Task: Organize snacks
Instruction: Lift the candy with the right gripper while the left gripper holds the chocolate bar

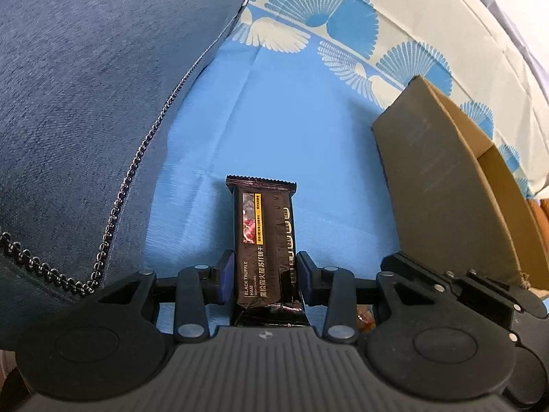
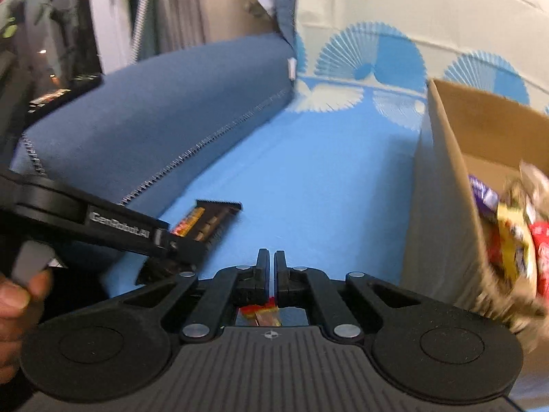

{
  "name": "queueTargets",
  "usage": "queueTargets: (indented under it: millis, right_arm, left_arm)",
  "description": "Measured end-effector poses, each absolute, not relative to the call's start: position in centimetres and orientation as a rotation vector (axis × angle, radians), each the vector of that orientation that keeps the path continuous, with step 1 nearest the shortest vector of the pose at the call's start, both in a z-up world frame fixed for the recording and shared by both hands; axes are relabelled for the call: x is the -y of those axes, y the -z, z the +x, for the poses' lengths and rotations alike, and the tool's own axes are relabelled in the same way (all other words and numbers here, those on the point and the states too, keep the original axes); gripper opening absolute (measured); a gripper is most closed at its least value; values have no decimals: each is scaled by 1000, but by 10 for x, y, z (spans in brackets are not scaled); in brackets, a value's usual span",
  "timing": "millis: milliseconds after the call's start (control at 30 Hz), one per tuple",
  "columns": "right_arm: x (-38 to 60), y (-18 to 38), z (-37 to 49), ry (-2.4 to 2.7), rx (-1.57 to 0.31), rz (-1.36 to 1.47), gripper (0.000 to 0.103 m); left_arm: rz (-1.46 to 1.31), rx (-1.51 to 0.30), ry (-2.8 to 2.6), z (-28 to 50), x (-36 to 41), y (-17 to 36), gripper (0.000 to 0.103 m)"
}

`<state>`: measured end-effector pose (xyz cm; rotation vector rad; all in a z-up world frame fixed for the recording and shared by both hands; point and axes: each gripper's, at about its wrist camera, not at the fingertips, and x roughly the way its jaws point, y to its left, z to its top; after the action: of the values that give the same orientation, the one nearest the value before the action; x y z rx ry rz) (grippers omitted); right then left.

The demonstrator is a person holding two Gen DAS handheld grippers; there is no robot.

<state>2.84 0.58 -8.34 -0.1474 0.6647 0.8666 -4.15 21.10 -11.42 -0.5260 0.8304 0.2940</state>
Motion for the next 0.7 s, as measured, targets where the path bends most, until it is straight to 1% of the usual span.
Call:
queueTargets:
  millis: [100,167,233,267,333,400,500,700]
  right_arm:
    - [1,76,30,-885,-661,-137,2]
    - [5,68,28,-892,-632,-131,9]
    - [13,56,28,-895,-597,-108,24]
    - [17,49,28,-895,-580,-94,27]
    - [28,37,24,-895,-547,-75,40]
    - [34,32,17,-906,-536,-101,42]
    - [26,42,5,-918,-576,-179,42]
    - [-27,101,-20,-836,-649,-492,42]
  left_arm:
    - [-557,-815,-286,-45,-215,114,42]
    - [-572,-805,-280,-46,-216,113,42]
    - [-585,-792,-273,-48,-217,113,42]
    - [-591,-783,-268,-49,-218,112,42]
    - [-601,-768,-257,-52,-219,111,42]
    - [-613,-759,-249,-53,-222,110,42]
    - [-639,-756,-241,-55,-226,111,42]
    - [-625,-753,-223,-57,-226,109,42]
